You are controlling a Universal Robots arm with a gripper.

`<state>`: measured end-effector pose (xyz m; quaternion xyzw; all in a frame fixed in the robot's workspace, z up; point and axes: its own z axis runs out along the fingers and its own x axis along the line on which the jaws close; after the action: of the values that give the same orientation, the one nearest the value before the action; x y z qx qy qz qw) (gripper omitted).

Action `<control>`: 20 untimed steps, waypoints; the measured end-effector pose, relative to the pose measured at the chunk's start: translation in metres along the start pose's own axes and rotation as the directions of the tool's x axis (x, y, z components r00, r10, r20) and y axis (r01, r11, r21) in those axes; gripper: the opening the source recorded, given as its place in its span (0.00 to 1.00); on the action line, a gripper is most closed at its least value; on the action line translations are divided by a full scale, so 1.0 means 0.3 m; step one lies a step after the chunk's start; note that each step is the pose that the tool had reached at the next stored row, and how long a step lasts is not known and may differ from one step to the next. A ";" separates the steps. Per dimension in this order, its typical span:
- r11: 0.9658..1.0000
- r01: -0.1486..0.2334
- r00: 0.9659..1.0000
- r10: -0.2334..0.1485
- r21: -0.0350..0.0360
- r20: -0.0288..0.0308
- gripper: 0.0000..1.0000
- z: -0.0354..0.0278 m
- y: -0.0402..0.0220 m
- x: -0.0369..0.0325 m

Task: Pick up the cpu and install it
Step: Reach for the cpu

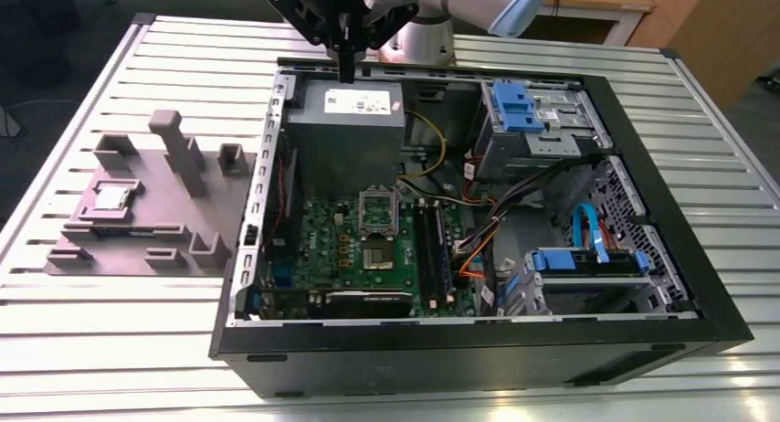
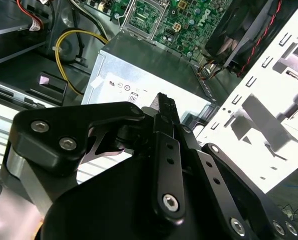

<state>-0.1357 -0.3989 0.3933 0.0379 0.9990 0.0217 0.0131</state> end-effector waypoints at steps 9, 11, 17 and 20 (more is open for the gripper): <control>1.000 0.000 1.000 0.000 0.000 0.000 0.11 0.000 -0.001 0.007; 1.000 0.000 1.000 0.000 0.000 0.000 0.11 0.000 -0.001 0.008; 1.000 0.000 1.000 0.000 0.000 0.000 0.11 0.000 -0.001 0.013; 1.000 0.000 1.000 0.000 0.000 0.000 0.11 0.000 -0.001 0.015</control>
<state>-0.1403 -0.3989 0.3933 0.0379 0.9990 0.0217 0.0131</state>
